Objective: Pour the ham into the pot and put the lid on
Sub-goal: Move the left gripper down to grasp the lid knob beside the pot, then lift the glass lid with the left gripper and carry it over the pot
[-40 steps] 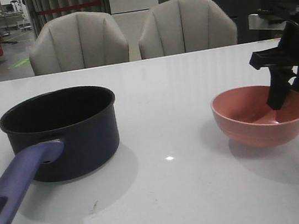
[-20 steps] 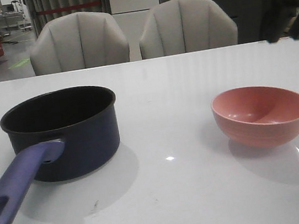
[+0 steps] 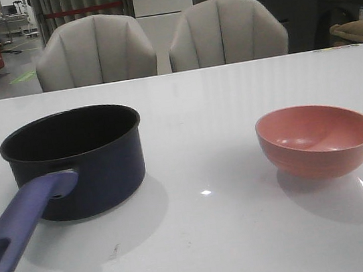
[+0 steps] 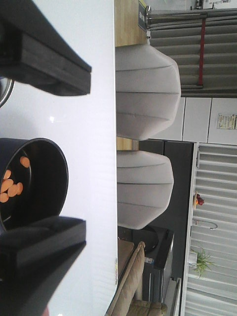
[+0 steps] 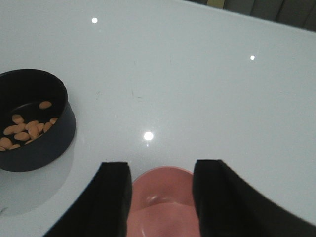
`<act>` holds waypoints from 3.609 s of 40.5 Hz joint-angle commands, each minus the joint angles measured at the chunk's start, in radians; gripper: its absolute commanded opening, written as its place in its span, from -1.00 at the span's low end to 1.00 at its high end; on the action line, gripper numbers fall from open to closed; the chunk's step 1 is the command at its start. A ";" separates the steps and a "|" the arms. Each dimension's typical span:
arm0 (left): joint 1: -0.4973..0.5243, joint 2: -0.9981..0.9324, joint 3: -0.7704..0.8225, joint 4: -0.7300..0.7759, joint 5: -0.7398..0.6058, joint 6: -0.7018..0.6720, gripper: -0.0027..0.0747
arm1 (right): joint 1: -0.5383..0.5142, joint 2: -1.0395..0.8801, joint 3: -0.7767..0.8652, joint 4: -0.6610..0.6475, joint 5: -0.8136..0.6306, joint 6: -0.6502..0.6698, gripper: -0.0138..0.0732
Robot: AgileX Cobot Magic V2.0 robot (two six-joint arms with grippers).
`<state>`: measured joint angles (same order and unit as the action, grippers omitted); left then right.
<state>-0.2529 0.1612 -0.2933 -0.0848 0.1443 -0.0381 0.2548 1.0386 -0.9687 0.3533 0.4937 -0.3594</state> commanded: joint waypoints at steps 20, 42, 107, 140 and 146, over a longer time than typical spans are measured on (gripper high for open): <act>-0.008 0.010 -0.028 -0.009 -0.078 -0.001 0.50 | 0.032 -0.616 0.657 0.036 -0.563 -0.013 0.27; -0.008 0.050 -0.081 0.003 0.124 -0.001 0.51 | 0.032 -0.661 0.699 0.038 -0.442 -0.013 -0.34; 0.325 1.599 -1.030 0.061 0.791 -0.078 0.85 | 0.032 -0.661 0.699 0.038 -0.442 -0.013 -0.34; 0.325 1.691 -1.144 0.071 0.930 -0.054 -0.38 | 0.032 -0.661 0.699 0.038 -0.442 -0.013 -0.34; 0.325 1.636 -1.207 0.052 0.957 -0.054 -0.40 | 0.032 -0.661 0.699 0.038 -0.442 -0.013 -0.34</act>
<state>0.0702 1.8927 -1.4371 -0.0160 1.0901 -0.0933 0.2861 0.3733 -0.2423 0.3865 0.1245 -0.3612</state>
